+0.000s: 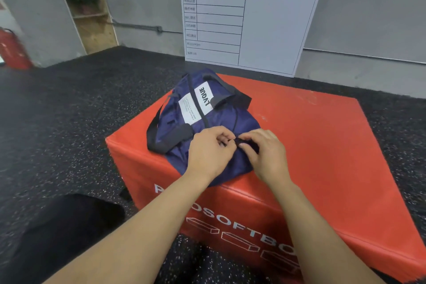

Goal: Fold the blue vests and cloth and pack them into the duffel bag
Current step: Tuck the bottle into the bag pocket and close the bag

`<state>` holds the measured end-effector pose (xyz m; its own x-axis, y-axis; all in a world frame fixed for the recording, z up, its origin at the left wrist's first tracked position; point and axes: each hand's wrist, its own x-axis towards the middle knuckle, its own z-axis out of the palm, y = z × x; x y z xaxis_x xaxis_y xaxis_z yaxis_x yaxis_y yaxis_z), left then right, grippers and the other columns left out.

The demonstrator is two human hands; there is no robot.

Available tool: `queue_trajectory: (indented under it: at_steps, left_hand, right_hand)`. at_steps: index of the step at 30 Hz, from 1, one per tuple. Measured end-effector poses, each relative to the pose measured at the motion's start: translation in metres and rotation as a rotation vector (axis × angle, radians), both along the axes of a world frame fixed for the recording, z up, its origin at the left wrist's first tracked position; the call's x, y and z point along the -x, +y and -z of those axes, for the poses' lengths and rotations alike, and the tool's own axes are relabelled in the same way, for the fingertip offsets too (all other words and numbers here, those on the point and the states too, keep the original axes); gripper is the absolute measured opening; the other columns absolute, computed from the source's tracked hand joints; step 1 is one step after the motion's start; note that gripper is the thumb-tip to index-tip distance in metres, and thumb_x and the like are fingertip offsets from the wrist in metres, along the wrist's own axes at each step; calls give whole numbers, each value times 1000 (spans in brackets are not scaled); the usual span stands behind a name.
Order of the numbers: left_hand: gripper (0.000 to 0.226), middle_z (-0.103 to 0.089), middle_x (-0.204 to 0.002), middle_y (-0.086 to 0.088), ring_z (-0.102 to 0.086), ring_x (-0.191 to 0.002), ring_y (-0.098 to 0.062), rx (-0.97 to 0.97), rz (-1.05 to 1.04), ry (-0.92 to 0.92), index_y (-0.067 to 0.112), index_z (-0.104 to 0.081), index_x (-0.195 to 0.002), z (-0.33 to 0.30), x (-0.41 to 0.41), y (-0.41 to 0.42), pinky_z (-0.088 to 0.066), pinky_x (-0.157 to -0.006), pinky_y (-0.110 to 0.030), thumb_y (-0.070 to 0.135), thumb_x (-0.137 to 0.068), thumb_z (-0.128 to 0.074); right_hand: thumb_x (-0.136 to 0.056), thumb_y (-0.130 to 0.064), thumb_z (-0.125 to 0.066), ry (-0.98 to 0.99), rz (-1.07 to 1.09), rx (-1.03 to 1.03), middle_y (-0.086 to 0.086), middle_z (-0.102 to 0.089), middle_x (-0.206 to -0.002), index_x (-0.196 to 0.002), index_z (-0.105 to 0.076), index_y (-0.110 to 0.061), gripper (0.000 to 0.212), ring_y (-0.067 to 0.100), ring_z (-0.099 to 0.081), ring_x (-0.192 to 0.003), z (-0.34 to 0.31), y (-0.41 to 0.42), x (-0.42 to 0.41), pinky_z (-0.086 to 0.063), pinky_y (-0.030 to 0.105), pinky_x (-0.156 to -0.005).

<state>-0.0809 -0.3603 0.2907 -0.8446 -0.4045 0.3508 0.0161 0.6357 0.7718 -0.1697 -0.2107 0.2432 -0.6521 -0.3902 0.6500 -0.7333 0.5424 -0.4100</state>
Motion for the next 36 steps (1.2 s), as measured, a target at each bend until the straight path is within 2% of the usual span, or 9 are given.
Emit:
queue_trajectory:
  at_steps: [7, 11, 14, 16, 18, 22, 25, 32, 36]
  left_hand:
    - [29, -67, -60, 19, -64, -63, -1, -206, -77, -69, 35, -72, -64, -4, 5, -2, -59, -78, -32, 8, -75, -70]
    - [27, -69, -61, 17, -69, -68, -7, -259, -103, -88, 31, -72, -61, -3, 1, -7, -59, -78, -33, 7, -73, -68]
    - [19, -67, -56, 12, -63, -57, -6, -286, -146, -48, 27, -72, -61, 0, -7, -14, -57, -71, -29, 11, -71, -69]
    - [9, -61, -52, 12, -53, -49, -4, -319, -189, 3, 27, -71, -63, 2, -11, -22, -46, -60, -23, 21, -65, -65]
    - [14, -63, -54, 10, -49, -47, -5, -358, -144, 27, 27, -73, -69, 1, -14, -28, -40, -58, -21, 21, -63, -62]
    - [19, -71, -64, 8, -59, -53, -5, -252, -75, -22, 27, -75, -76, 5, -14, -20, -54, -66, -24, 11, -75, -65]
    - [15, -71, -67, 14, -66, -62, -2, -187, -16, -10, 30, -73, -76, 8, -12, -4, -59, -73, -31, 18, -74, -65]
    - [32, -69, -98, 16, -63, -91, -4, -26, -27, 41, 27, -72, -110, 18, -5, 3, -52, -91, -30, 25, -79, -79]
    - [33, -67, -103, 15, -60, -97, -8, 119, 16, 28, 32, -72, -109, 23, 2, 12, -51, -90, -32, 41, -78, -76]
  right_hand:
    - [-84, -16, -77, 15, 79, -5, -9, -70, -99, -98, -74, -23, 16, 19, -63, -91, -6, 2, -4, -49, 35, -81]
    - [-83, -15, -77, 28, 131, 11, -8, -71, -99, -98, -74, -25, 18, 20, -64, -90, -10, 3, -4, -51, 38, -79]
    - [-82, -13, -77, 11, 162, 29, -8, -71, -99, -97, -74, -25, 19, 19, -64, -91, -10, 6, -3, -51, 36, -80]
    - [-83, -11, -75, -38, 199, 96, -9, -70, -98, -97, -74, -25, 20, 18, -65, -92, -9, 12, 3, -51, 35, -83]
    - [-82, -9, -74, -62, 207, 117, -10, -69, -98, -97, -73, -25, 22, 17, -65, -92, -9, 17, 8, -51, 34, -84]
    - [-83, -15, -74, -30, 128, 71, -9, -69, -97, -98, -76, -24, 17, 17, -64, -91, -8, 10, 3, -49, 32, -80]
    - [-84, -14, -76, -11, 96, 72, -6, -70, -97, -98, -77, -22, 16, 18, -64, -92, -8, 10, 1, -48, 29, -81]
    - [-86, -15, -74, 20, 51, 20, -5, -71, -101, -100, -77, -20, 15, 21, -64, -95, -6, 15, 1, -47, 31, -84]
    - [-86, -17, -71, 56, 24, 29, -4, -71, -98, -99, -78, -19, 14, 21, -64, -92, -5, 13, 0, -49, 33, -82]
